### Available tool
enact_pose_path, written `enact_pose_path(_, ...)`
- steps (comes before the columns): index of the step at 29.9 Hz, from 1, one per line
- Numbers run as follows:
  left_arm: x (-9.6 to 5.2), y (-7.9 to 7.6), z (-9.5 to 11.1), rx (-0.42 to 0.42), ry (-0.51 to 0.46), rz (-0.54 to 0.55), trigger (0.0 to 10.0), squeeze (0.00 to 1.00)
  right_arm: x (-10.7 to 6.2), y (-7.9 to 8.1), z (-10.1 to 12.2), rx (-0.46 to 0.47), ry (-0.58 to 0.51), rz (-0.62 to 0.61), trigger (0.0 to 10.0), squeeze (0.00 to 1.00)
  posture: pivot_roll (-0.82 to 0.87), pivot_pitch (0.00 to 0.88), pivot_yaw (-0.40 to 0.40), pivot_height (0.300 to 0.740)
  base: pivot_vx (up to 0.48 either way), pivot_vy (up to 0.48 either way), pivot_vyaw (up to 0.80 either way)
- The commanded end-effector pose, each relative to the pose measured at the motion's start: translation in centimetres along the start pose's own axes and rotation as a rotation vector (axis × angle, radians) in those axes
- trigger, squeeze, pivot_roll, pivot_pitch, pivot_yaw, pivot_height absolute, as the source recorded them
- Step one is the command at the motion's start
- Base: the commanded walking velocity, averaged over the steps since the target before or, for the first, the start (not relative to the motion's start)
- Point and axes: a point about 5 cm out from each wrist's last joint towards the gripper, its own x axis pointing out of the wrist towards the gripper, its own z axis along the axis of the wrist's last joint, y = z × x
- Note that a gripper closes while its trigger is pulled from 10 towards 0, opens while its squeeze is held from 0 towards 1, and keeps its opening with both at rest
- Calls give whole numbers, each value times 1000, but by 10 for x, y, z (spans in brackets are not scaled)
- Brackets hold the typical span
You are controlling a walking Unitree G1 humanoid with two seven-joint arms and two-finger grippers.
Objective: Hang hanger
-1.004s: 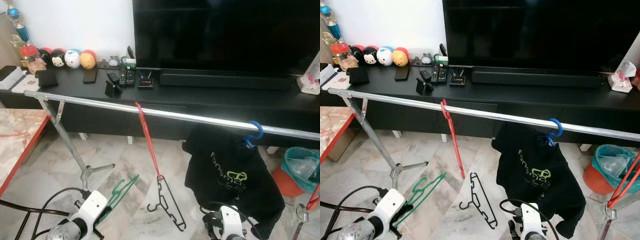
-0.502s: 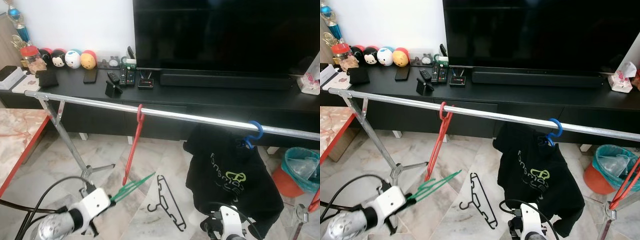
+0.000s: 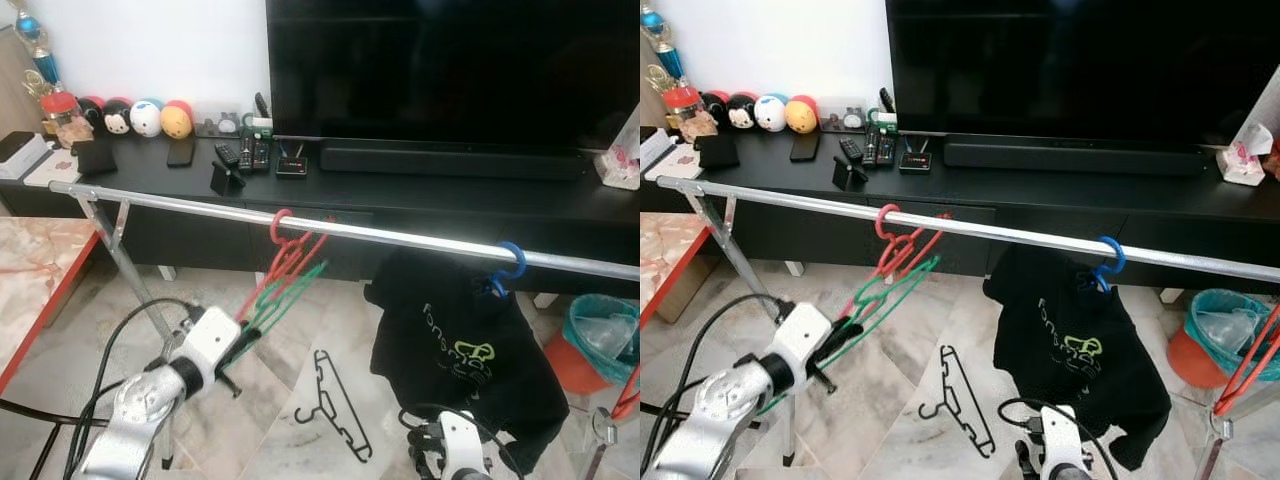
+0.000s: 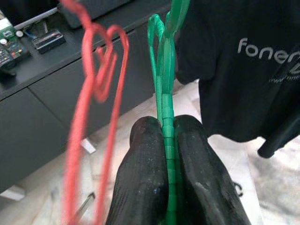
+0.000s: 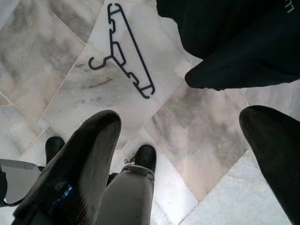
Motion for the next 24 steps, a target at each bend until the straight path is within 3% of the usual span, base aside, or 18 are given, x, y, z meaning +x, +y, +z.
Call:
enact_pose_path(1, 6, 0, 10, -6, -29, -23, 10000, 0, 0, 0, 2, 2, 0, -3, 10000, 0, 24, 0, -18, 736, 0, 0, 0)
enact_pose_path(11, 29, 3, 42, 46, -68, -16, 10000, 0, 1, 0, 2, 7, -3, -4, 10000, 0, 22, 0, -14, 736, 0, 0, 0)
enact_pose_path(19, 40, -16, 65, 70, -106, -95, 10000, 0, 1, 1, 2, 8, -3, -3, 10000, 0, 21, 0, -11, 736, 0, 0, 0)
enact_pose_path(24, 54, -18, 77, 66, -100, -103, 10000, 0, 1, 1, 3, 6, -2, -2, 10000, 0, 29, 0, -13, 736, 0, 0, 0)
